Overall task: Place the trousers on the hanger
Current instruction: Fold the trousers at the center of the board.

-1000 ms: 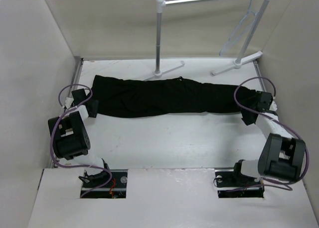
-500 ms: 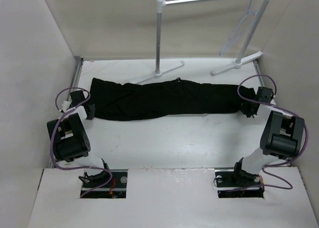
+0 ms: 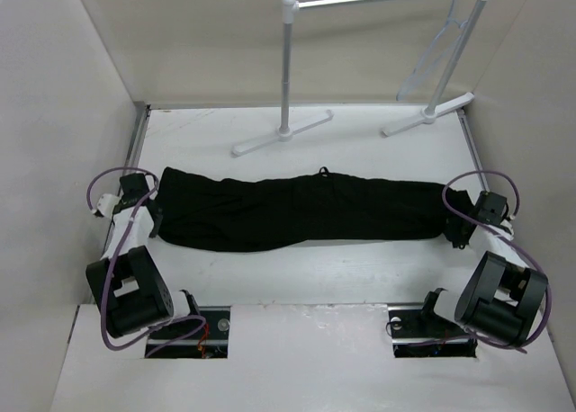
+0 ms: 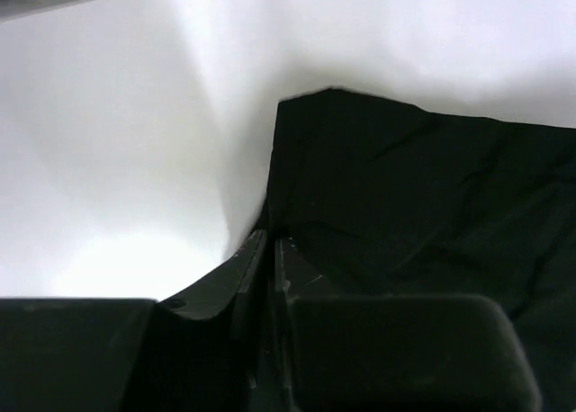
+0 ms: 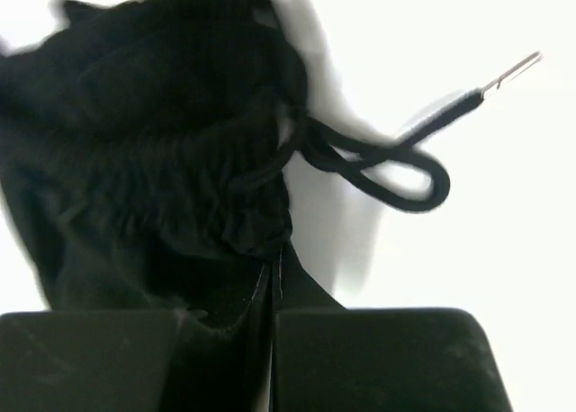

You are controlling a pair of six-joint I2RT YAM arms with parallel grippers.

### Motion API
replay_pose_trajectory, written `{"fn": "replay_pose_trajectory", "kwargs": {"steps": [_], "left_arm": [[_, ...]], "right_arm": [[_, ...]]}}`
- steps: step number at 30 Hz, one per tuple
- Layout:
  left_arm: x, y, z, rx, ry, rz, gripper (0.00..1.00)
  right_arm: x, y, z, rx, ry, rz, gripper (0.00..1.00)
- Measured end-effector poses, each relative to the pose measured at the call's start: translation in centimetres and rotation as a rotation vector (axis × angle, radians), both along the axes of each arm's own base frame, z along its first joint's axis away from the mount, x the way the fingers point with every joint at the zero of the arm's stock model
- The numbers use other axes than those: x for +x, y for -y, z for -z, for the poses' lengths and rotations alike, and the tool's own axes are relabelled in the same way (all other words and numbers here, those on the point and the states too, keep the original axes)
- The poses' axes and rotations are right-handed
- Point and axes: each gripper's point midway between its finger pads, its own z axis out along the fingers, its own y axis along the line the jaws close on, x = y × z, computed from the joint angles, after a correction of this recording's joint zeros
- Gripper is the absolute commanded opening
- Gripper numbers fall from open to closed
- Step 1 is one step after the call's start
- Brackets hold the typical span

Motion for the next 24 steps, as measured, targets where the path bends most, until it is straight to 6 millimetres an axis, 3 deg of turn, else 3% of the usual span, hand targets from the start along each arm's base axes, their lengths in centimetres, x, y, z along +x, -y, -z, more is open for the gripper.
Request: {"fn": "replay_pose_trajectory", "kwargs": {"steps": [2,3,6,8,11,14,15,16,18,19,20,22,24], "left_arm": [[-1.8,0.0,0.5,0.021,-0.043,-0.011,0.32],[-2.5,0.0,0.7,0.025,-0.061,-0.016,0.41],[-3.6,0.2,0.4,0.032,-0.084,-0.021,0.53],[-3.9,0.3,-1.0,0.046,-0.072,-0.018,0.54],[-2.7,0.6,-5.2,0.101,0.018,0.008,0.57],[0.4,2.0,-10.2,0.156,0.151,0.090,0.58],[1.6,2.8,-11.1,0.160,0.180,0.128,0.57],[2.6,3.6,-11.5,0.156,0.192,0.165,0.57],[4.9,5.4,-11.1,0.137,0.179,0.243,0.57],[6.1,6.2,-10.5,0.127,0.160,0.278,0.57],[7.3,6.8,-9.4,0.117,0.126,0.310,0.57],[9.4,7.6,-6.5,0.095,0.049,0.358,0.57],[10.6,7.9,-3.4,0.076,-0.032,0.390,0.57]], "right_arm": [[-1.1,-0.3,0.9,0.012,-0.036,0.013,0.02],[-1.3,-0.3,1.1,0.011,-0.042,0.018,0.41],[-1.4,-0.3,0.2,-0.014,-0.032,0.010,0.66],[-1.3,-0.1,-1.6,-0.050,-0.010,0.000,0.72],[-0.2,0.9,-6.6,-0.149,0.082,-0.010,0.75],[1.0,1.5,-12.1,-0.261,0.189,-0.023,0.74],[1.2,1.5,-13.4,-0.293,0.216,-0.032,0.73],[1.5,1.3,-14.2,-0.314,0.228,-0.046,0.65],[2.1,0.7,-14.4,-0.335,0.219,-0.098,0.45],[2.7,0.4,-13.9,-0.334,0.197,-0.131,0.27],[3.2,0.1,-13.1,-0.324,0.165,-0.163,0.17],[4.5,-0.2,-11.2,-0.289,0.097,-0.216,0.21],[5.4,0.0,-8.8,-0.249,0.023,-0.246,0.39]]}}
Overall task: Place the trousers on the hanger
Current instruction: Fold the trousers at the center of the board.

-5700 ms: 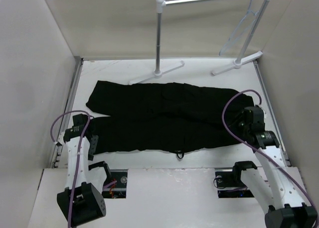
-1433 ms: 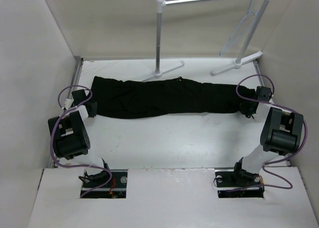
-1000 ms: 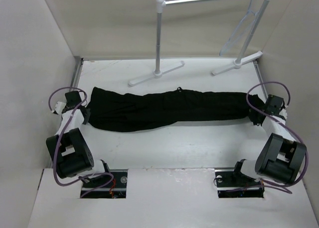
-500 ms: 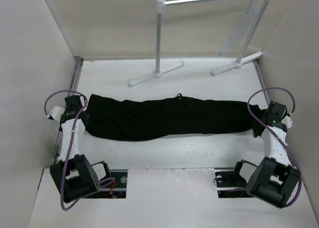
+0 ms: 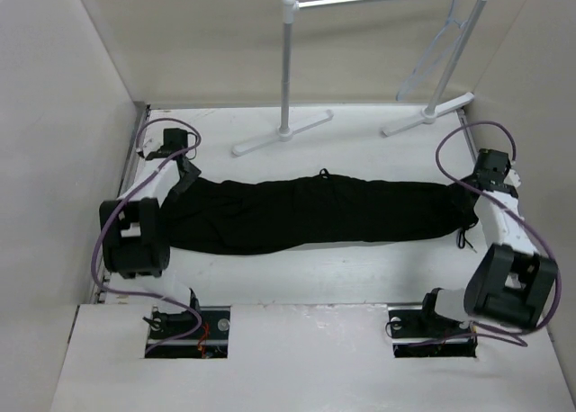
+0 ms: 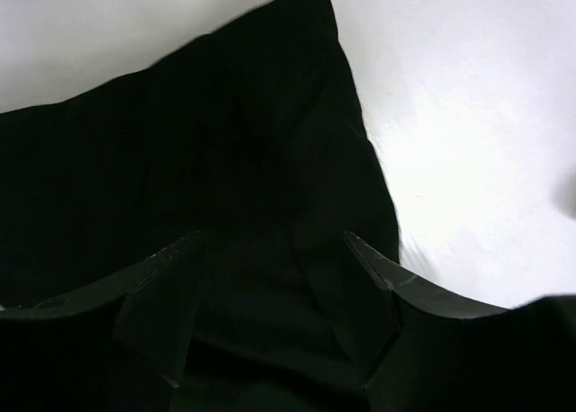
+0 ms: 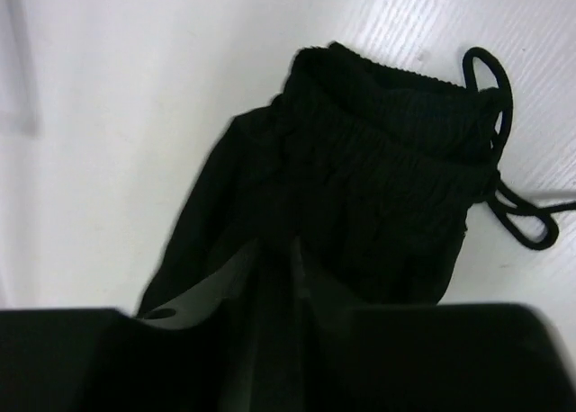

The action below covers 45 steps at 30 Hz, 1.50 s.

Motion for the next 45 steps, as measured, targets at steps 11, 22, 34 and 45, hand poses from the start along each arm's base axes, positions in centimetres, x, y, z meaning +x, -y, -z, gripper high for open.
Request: {"fn": "replay_pose_trajectory", "kwargs": {"steps": [11,22,34,45], "left_arm": [[2.2,-2.6,6.5,-0.014,-0.137,-0.016,0.11],[2.5,-6.0,6.1,-0.063,-0.079,-0.141,0.41],[-1.3,1.6,-6.1,-0.110,0.321,-0.003,0.51],[-11.6,-1.5,6.1,-0.230,0.085,-0.244,0.47]], "right_arm": [[3.9,2.2,5.8,0.058,-0.183,-0.006,0.41],[5.7,2.4,7.4,0.106,-0.204,0.020,0.42],[5.4,-2.5,-7.3,-0.066,0.197,-0.099,0.37],[-2.0,-8.3,7.8,0.115,-0.112,-0.220,0.20]]}}
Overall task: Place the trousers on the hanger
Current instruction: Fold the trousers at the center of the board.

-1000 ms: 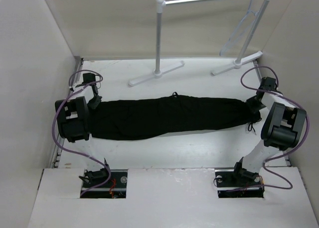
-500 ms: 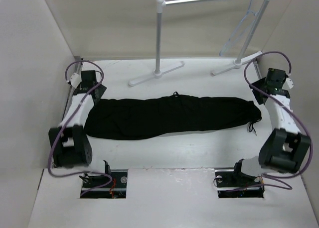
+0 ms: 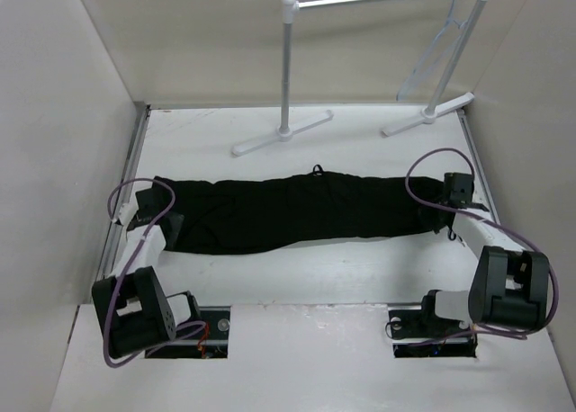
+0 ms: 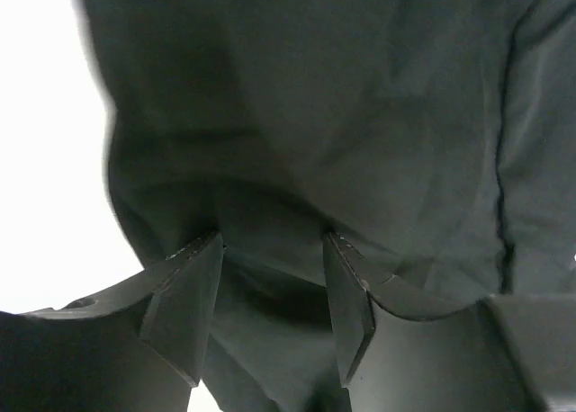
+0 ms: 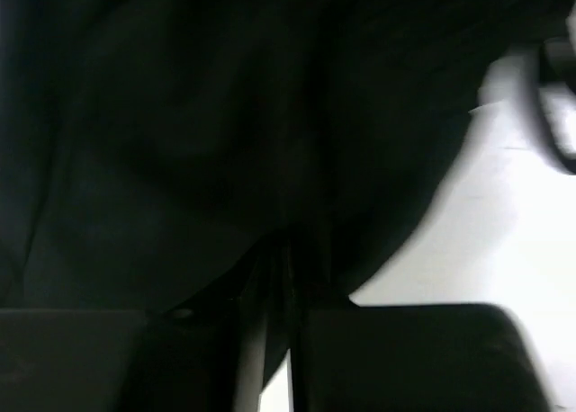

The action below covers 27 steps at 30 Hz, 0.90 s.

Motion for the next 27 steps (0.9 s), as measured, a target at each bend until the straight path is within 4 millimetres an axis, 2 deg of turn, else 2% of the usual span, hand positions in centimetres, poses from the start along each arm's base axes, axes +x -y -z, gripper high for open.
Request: {"fn": "replay_pose_trajectory", "kwargs": {"steps": [3,6,9,12,14,16,18,21,24,27], "left_arm": [[-1.4,-0.8,0.0,0.022,-0.014,-0.040,0.48],[-2.3,-0.9,-0.6,0.038,-0.018,-0.052,0.50],[-2.1,-0.1,-2.0,0.050,0.013,-0.030,0.50],[-0.6,1.8,-4.4,0.056,0.080,0.044,0.50],[0.7,3.7,-6.2,0.059,0.137,0.109,0.50],[1.6,5.6,-7.5,0.052,0.178,0.174,0.50],[1.9,7.5,-7.9,0.041,0.199,0.233,0.50],[1.7,9.4,-7.9,0.026,0.199,0.296,0.50],[1.7,10.4,-7.7,0.018,0.205,0.327,0.50],[1.3,11.0,-6.8,0.007,0.192,0.348,0.50]], "right_arm": [[-0.9,1.5,0.7,0.012,-0.018,0.071,0.46],[-0.4,1.9,-1.0,0.012,0.048,0.085,0.63],[0.1,2.6,-4.4,-0.002,0.160,0.107,0.71],[0.1,5.4,-7.7,-0.034,0.262,0.202,0.75],[-0.4,7.7,-8.5,-0.045,0.285,0.284,0.77],[-1.2,9.6,-7.9,-0.046,0.262,0.362,0.80],[-1.7,10.5,-6.6,-0.036,0.222,0.400,0.81],[-1.5,10.3,-4.0,0.013,0.141,0.387,0.85],[-1.3,9.5,-1.4,0.070,0.071,0.357,0.85],[-0.8,9.3,0.1,0.101,0.043,0.343,0.81]]}}
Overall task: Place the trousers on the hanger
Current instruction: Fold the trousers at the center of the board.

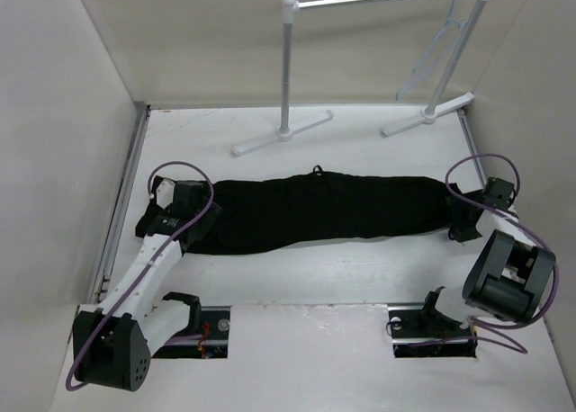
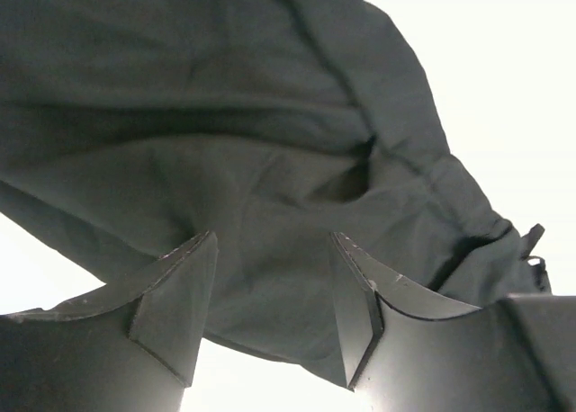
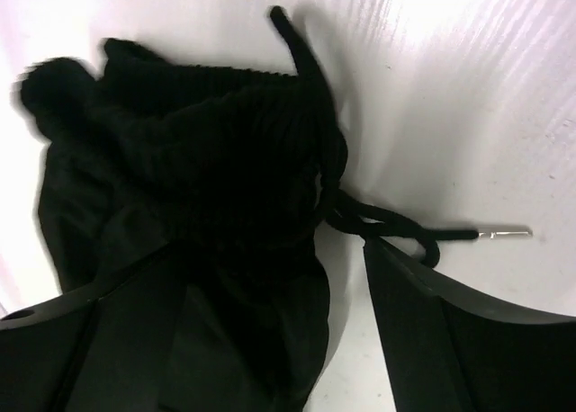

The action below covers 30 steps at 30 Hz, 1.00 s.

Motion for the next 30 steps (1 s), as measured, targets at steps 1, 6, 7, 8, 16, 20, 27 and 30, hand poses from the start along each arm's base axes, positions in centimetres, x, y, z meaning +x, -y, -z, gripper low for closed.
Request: {"fn": "replay_pose_trajectory", "kwargs": {"steps": [1,6,7,8,16,20,27,30], "left_arm": [[-0.3,0.1,0.5,-0.002,-0.013,0.005,0.50],[-1.1,0.0,1.4,-0.012,-0.039,0.007,0.50],[-1.1,0.0,1.1,-0.015,-0.030,0.004,0.49],[-1.0,-0.1,0.9,-0.017,-0.019,0.001,0.49],[-1.6,-0.4,-0.6,-0.025,0.029,-0.005,0.49],[-2.1,-0.5,-1.2,-0.027,0.045,-0.007,0.47],[-2.6,1.2,-1.9,-0.027,0.030,0.060,0.46],[-1.9,3.4,-4.2,-0.039,0.064,0.127,0.46]], "right_arm": [[0.0,-0.1,0.5,0.010,-0.009,0.000,0.76],[0.6,0.1,1.3,0.029,-0.006,0.020,0.50],[0.8,0.1,1.6,0.034,-0.007,0.025,0.49],[1.1,0.1,1.6,0.040,-0.003,0.028,0.41],[2.8,0.6,1.3,0.033,0.011,0.037,0.03],[2.7,1.4,-0.7,-0.004,0.054,0.053,0.01],[1.7,2.5,-10.1,-0.188,0.269,0.076,0.01],[0.4,1.9,-13.5,-0.250,0.328,0.064,0.02]]}}
